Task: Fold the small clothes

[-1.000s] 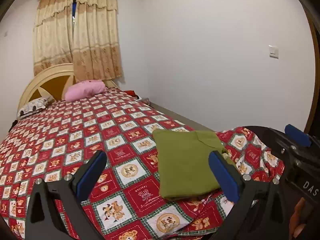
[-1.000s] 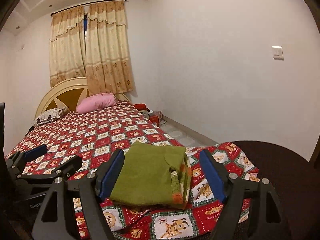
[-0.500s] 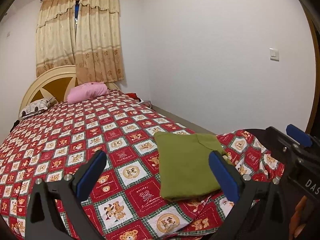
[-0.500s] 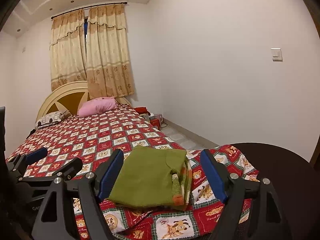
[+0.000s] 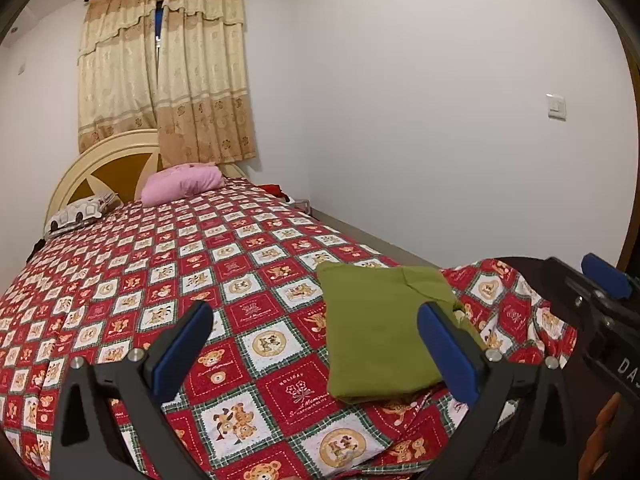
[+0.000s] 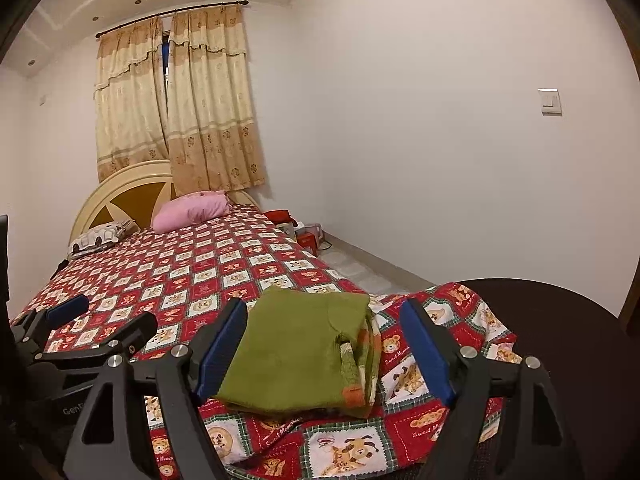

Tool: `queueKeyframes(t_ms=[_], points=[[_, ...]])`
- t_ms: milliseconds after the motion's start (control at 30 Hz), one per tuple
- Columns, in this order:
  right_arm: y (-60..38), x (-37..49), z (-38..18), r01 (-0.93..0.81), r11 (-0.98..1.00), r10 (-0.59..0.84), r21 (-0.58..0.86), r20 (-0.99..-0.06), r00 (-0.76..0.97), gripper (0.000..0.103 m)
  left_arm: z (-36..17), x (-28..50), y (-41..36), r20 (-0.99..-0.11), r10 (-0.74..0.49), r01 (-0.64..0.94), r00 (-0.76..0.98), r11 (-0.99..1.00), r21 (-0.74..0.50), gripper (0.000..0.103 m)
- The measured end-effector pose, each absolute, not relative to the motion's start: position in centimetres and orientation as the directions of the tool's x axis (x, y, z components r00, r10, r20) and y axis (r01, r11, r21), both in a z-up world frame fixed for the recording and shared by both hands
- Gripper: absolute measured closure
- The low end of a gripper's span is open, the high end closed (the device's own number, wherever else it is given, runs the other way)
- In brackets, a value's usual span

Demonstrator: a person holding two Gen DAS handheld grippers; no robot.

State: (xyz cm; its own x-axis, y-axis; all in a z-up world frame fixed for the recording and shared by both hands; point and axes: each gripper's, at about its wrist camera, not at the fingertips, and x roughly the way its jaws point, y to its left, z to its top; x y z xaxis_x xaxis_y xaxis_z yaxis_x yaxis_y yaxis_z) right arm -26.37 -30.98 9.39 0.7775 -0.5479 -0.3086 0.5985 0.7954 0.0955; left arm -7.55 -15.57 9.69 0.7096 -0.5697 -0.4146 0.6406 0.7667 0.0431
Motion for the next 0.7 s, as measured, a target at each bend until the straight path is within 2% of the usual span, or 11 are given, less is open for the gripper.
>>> queueKeyframes(t_ms=[700], points=[[-31.06, -26.40, 9.45, 0.601, 0.793, -0.549, 0.102, -0.309, 0.776, 0.023, 9.64, -7.49, -15.84, -0.413, -0.563, 0.635, 0.716, 0.771, 0.051, 0.000]])
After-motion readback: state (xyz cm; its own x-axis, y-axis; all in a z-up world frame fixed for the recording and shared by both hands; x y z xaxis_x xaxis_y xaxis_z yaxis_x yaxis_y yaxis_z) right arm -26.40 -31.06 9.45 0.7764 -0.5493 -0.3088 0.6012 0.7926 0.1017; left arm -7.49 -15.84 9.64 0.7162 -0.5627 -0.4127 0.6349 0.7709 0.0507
